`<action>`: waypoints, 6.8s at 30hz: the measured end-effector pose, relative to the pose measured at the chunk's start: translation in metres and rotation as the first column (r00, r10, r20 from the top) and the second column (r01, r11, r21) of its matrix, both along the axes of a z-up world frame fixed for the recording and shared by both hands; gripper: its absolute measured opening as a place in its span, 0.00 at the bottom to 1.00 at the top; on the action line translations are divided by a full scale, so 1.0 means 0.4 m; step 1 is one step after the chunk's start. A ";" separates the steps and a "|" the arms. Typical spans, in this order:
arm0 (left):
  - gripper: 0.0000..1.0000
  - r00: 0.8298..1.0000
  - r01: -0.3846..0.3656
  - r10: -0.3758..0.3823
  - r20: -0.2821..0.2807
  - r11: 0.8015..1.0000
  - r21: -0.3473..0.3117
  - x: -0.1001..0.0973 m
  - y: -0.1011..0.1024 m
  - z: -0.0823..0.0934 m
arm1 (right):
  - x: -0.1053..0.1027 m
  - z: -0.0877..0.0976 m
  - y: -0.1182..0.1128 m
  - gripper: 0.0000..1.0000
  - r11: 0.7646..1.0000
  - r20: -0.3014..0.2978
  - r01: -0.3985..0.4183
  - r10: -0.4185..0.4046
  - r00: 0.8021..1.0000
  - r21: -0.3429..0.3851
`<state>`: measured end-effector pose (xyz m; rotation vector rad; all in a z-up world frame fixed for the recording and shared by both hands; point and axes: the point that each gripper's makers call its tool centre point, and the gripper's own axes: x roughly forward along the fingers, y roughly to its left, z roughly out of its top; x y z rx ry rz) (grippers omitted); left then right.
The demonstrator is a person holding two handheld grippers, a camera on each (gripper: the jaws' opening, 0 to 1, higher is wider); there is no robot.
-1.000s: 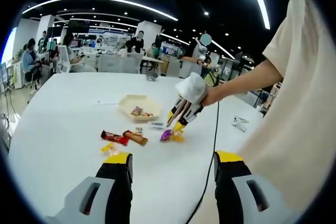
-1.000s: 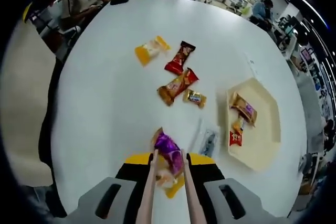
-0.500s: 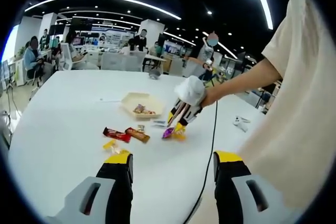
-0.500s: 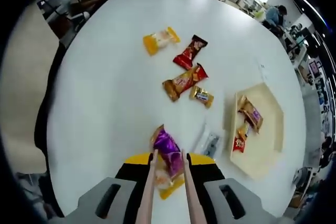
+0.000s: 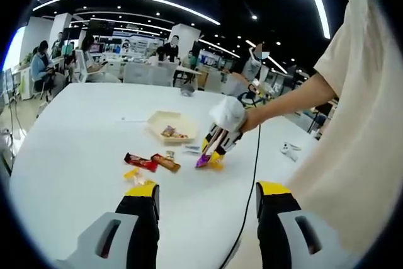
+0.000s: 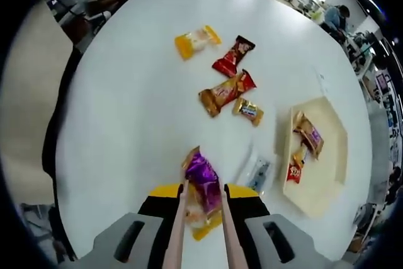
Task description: Place the target food into the container with the food tongs after gripping and lifting it, then release it inside without dropping or visibly crushing the food.
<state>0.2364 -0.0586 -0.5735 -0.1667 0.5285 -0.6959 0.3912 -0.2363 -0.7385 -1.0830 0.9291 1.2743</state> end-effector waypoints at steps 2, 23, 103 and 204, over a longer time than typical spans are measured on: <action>0.61 1.000 -0.001 0.001 -0.001 1.000 0.002 -0.001 0.002 -0.001 | 0.002 -0.002 0.001 0.25 1.000 -0.001 -0.004 0.004 1.000 0.000; 0.61 1.000 -0.007 0.007 0.000 1.000 0.004 -0.002 0.007 0.001 | 0.011 -0.020 0.003 0.26 1.000 -0.034 -0.012 0.012 0.999 -0.013; 0.64 1.000 0.008 -0.008 -0.002 1.000 0.014 -0.001 -0.005 0.000 | 0.026 0.009 0.005 0.21 0.960 -0.052 0.252 -0.247 0.968 0.126; 0.66 1.000 -0.019 0.019 0.018 1.000 0.008 0.056 0.026 0.008 | 0.392 0.312 0.051 0.20 0.949 0.183 0.215 -0.260 0.948 0.232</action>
